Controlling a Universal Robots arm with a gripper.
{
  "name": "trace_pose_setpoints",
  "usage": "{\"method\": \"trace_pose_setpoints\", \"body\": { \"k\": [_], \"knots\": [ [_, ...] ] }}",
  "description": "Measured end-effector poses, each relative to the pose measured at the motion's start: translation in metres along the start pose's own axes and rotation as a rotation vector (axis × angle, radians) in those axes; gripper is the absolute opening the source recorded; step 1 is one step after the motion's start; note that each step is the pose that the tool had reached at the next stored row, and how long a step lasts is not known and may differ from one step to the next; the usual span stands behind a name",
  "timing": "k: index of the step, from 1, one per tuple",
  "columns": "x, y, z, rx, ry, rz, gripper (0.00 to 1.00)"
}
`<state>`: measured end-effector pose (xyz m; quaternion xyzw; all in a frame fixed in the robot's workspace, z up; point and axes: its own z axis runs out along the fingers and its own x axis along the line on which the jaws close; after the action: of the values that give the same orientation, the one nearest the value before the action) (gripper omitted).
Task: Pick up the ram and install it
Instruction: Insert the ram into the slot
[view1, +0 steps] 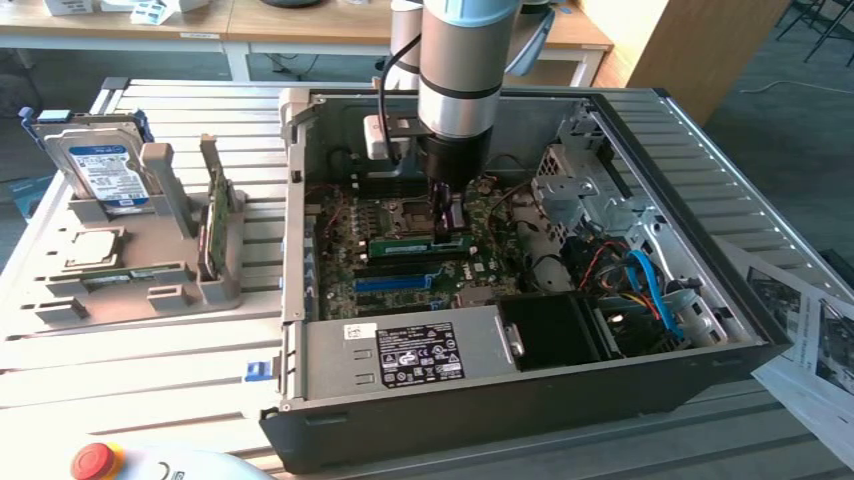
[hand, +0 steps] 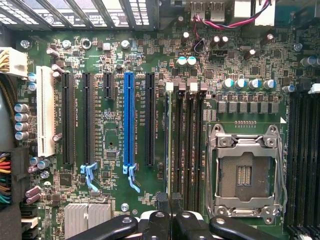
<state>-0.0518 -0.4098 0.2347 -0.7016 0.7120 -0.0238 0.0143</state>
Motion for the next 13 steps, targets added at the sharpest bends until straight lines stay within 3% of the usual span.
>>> {"method": "trace_pose_setpoints", "body": {
  "k": [13],
  "knots": [
    [0.0, -0.0013, 0.0005, 0.0, 0.0001, 0.001, 0.11]
  ]
}}
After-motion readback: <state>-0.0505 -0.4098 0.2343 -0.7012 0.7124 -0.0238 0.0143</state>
